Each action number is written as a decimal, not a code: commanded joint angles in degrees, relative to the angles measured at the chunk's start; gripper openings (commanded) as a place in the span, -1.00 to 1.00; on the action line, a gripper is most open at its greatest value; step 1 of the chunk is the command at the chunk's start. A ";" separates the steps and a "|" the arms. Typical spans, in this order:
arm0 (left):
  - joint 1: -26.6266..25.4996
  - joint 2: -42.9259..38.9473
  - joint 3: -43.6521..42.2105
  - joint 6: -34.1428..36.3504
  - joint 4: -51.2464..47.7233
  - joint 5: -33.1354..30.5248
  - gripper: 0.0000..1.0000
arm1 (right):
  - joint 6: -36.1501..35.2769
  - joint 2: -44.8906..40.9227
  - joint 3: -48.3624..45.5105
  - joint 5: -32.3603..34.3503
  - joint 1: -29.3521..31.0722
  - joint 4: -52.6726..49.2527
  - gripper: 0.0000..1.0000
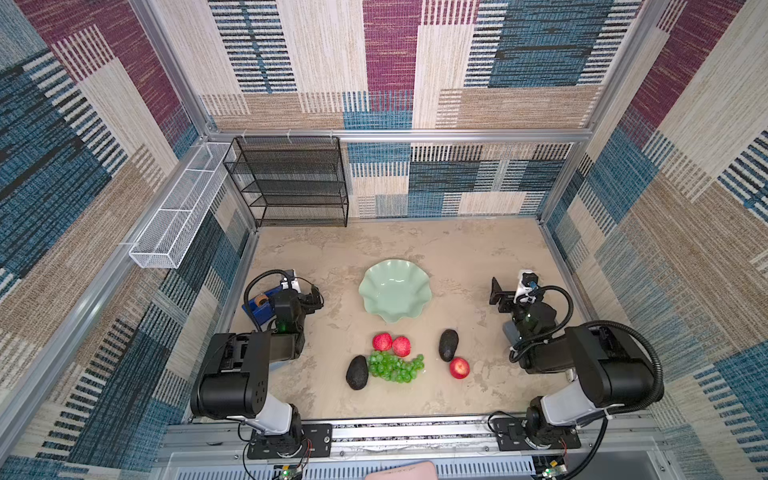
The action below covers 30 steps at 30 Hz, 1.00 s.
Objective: Place and organize the fake fruits in the fruit bowl
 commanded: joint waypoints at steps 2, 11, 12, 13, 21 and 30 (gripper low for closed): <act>0.01 -0.21 -0.15 0.76 1.60 -0.85 0.98 | 0.45 -0.12 0.33 -0.64 0.07 1.26 1.00; 0.05 -0.12 -0.07 0.81 1.54 -0.84 0.98 | 0.50 -0.09 0.37 -0.66 0.03 1.14 1.00; 0.10 -0.15 -0.06 0.76 1.46 -0.88 0.98 | 0.44 -0.14 0.32 -0.66 0.08 1.14 1.00; 0.10 -0.14 -0.06 0.76 1.53 -0.87 0.98 | 0.51 -0.10 0.34 -0.64 0.08 1.14 1.00; 0.10 -0.15 -0.05 0.76 1.43 -0.75 0.98 | 0.55 -0.29 0.28 -0.14 0.10 1.38 1.00; -1.49 -20.16 8.53 -9.81 -29.23 -8.91 0.98 | 21.68 -14.49 21.16 1.33 0.08 -44.74 1.00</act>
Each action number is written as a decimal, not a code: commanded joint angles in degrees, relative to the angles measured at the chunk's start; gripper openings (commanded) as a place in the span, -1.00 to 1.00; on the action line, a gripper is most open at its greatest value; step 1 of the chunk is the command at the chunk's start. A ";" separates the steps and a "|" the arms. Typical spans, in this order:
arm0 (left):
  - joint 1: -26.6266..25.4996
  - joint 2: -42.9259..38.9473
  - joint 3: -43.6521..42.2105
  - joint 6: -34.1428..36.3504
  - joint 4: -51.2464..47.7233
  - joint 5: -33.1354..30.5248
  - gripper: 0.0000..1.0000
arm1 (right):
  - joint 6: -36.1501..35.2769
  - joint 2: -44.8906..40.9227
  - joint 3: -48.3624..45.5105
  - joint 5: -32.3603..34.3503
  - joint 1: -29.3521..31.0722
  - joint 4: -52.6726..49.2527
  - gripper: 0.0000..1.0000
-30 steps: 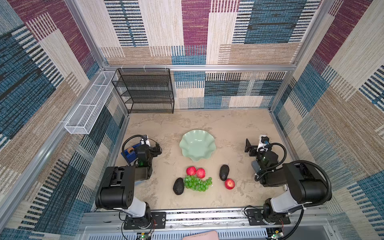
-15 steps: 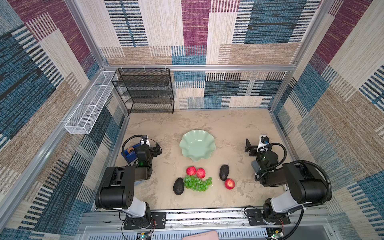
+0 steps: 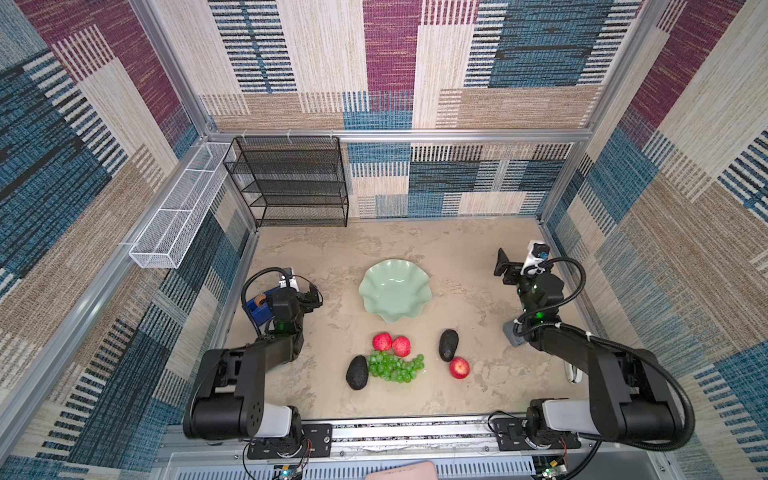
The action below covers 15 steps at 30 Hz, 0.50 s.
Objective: Place and organize the fake fruits in the fruit bowl
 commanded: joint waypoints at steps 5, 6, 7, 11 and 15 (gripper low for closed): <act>-0.12 -22.42 13.27 -14.45 -31.28 5.32 0.98 | 15.65 -0.44 6.01 -19.45 0.05 -25.08 1.00; -0.13 -24.73 14.00 -12.68 -33.69 7.52 0.98 | 15.95 -0.87 6.42 -21.47 0.23 -27.44 1.00; -0.08 -26.87 14.68 -13.77 -37.73 6.36 0.98 | 15.95 -1.55 6.71 -21.96 0.70 -30.44 1.00; -0.10 -32.56 16.46 -14.53 -52.09 1.72 0.97 | 13.34 -5.79 8.68 -12.38 7.95 -45.19 1.00; -0.12 -35.74 17.26 -16.66 -60.38 0.40 0.97 | 14.18 -7.96 10.13 -2.77 19.59 -59.56 0.96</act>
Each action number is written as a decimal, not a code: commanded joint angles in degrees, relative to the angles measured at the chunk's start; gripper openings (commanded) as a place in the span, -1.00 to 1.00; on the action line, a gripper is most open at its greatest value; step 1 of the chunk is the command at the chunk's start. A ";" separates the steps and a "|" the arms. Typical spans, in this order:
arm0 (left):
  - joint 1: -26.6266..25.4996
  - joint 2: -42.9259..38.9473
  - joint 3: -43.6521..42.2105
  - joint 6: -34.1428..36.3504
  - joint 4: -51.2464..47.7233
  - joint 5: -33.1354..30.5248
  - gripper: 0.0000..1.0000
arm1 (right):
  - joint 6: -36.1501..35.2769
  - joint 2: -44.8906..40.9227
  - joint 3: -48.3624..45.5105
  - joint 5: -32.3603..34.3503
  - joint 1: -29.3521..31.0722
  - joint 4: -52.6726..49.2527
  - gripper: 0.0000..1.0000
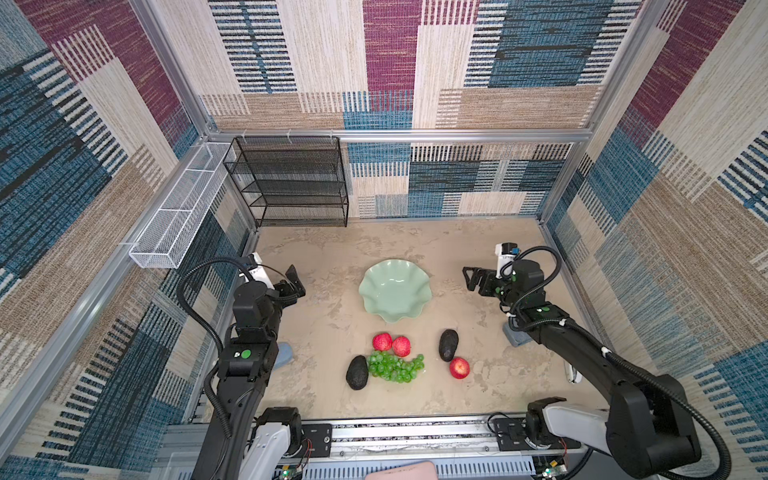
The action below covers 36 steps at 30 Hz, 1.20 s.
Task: Place and organize the fake fruits in the fruit bowl
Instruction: 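Reach the right gripper down and grasp the red apple nearest it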
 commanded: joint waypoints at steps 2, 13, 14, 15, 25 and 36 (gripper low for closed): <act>0.07 -1.91 0.70 -4.91 -11.95 -1.43 0.98 | 3.26 -2.17 -0.43 10.67 9.37 -19.08 0.95; 0.36 0.75 0.64 -7.73 -10.48 1.97 0.93 | 18.49 -11.28 -4.82 13.91 28.87 -31.63 0.87; 0.42 0.83 0.60 -8.13 -10.73 1.89 0.93 | 19.66 -11.30 -4.88 14.44 30.32 -33.14 0.86; 0.41 0.88 0.50 -8.49 -10.67 2.17 0.93 | 20.89 -11.26 -5.16 14.92 31.77 -34.40 0.86; 0.49 -0.23 0.21 -8.66 -10.46 2.74 0.91 | 30.69 -7.24 -9.16 17.47 41.74 -34.68 0.72; 0.53 -3.75 -0.75 -8.65 -10.76 0.28 0.91 | 32.86 -3.28 -9.60 23.31 43.06 -31.84 0.15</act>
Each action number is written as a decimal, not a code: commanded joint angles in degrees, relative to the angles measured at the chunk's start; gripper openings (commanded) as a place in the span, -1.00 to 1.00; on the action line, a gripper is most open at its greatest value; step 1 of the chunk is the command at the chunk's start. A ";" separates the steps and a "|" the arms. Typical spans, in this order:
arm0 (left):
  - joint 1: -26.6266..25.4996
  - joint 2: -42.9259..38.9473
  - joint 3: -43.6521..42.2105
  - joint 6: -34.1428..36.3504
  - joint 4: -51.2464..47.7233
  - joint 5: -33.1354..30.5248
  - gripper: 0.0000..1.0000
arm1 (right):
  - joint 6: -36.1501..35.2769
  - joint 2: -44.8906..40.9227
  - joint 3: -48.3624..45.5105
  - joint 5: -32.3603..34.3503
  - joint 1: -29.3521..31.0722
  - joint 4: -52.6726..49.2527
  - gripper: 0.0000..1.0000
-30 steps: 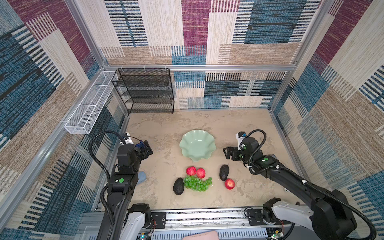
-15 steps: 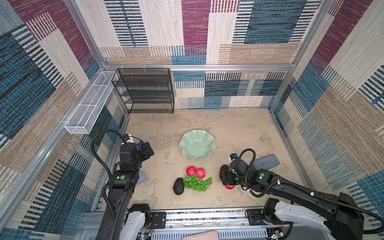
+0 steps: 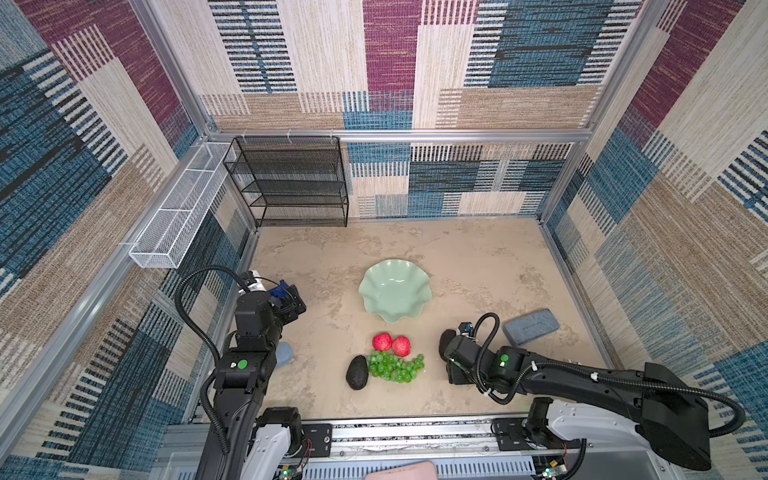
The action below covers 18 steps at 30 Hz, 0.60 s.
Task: Place and organize the fake fruits in the fruit bowl
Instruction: 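Reach the right gripper down and grasp the red apple nearest it, then release the apple into the green bowl while the left gripper reaches out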
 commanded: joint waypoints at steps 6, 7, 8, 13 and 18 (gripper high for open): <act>0.11 -0.83 -0.32 -0.73 0.02 -1.72 0.91 | -0.43 -5.77 4.66 2.94 2.04 -4.93 -0.07; 0.12 -0.80 -0.33 -0.97 0.09 -1.63 0.91 | -1.48 -7.01 5.85 2.82 2.07 -5.30 -0.07; 0.11 -0.82 -0.50 -1.37 0.47 -1.34 0.91 | -3.58 -8.13 7.14 2.89 2.01 -4.32 -0.07; 0.11 -0.52 -0.65 -1.55 -0.21 -0.50 0.90 | -13.42 -2.57 17.37 7.08 0.99 4.89 -0.06; 0.11 -0.66 0.63 -0.53 -2.86 -0.20 0.91 | -25.45 13.40 27.92 -3.11 -6.15 18.72 -0.05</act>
